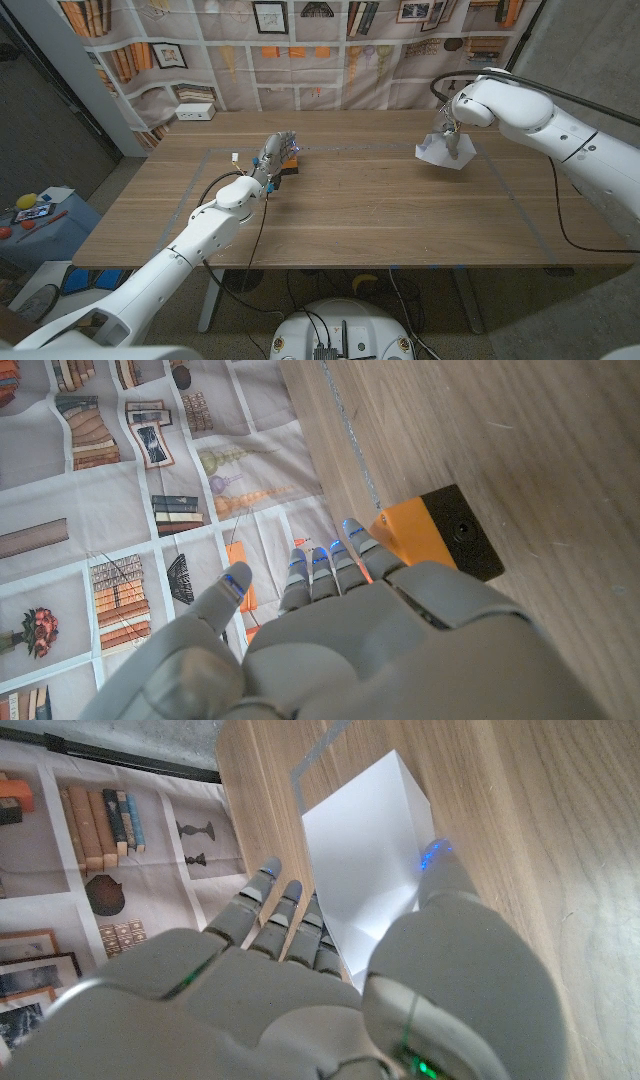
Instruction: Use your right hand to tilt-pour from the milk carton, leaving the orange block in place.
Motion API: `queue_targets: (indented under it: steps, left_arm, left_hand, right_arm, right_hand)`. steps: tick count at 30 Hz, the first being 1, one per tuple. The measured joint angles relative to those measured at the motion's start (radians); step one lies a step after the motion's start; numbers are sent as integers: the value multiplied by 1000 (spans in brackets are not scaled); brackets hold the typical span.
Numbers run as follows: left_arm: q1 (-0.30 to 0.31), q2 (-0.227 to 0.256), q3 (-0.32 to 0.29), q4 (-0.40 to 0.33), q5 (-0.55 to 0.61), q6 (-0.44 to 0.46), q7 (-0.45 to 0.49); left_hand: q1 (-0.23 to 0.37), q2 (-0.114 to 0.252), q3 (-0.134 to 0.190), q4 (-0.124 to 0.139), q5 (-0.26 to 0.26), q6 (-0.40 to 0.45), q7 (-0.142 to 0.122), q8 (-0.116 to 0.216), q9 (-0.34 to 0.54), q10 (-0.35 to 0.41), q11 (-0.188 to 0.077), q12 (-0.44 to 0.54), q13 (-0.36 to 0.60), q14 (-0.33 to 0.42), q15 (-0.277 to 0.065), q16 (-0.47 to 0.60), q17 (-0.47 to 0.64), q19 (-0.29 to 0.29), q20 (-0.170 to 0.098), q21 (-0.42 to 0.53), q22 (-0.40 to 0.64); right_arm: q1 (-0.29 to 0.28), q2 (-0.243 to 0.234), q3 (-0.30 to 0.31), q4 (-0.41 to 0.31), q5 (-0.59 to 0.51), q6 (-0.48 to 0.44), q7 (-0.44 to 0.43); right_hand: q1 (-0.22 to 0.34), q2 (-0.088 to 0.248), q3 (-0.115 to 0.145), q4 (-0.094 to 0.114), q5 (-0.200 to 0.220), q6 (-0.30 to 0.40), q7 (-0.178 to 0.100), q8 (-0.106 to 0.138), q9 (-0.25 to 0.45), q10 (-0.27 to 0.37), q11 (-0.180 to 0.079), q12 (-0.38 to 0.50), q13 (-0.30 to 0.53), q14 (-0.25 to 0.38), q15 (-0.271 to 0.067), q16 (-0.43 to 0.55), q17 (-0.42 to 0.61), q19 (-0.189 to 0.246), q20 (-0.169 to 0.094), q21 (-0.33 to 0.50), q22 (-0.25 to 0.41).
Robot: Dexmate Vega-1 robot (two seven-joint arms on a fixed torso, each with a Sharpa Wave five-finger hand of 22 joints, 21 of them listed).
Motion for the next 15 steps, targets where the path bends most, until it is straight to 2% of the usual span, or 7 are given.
queue_targets:
  steps: [15]
  left_arm:
    - [25,1,0,-22,-1,-1,14]
  left_hand:
    - [0,0,0,0,0,0,0,0,0,0,0,0,0,0,0,0,0,0,0,0,0]
  right_arm:
    - [41,35,-46,27,-109,82,63]
  right_hand:
    - [-2,2,7,-1,0,-5,-5,0,0,-5,-5,-3,5,5,5,-7,0,-7,7,-4,0]
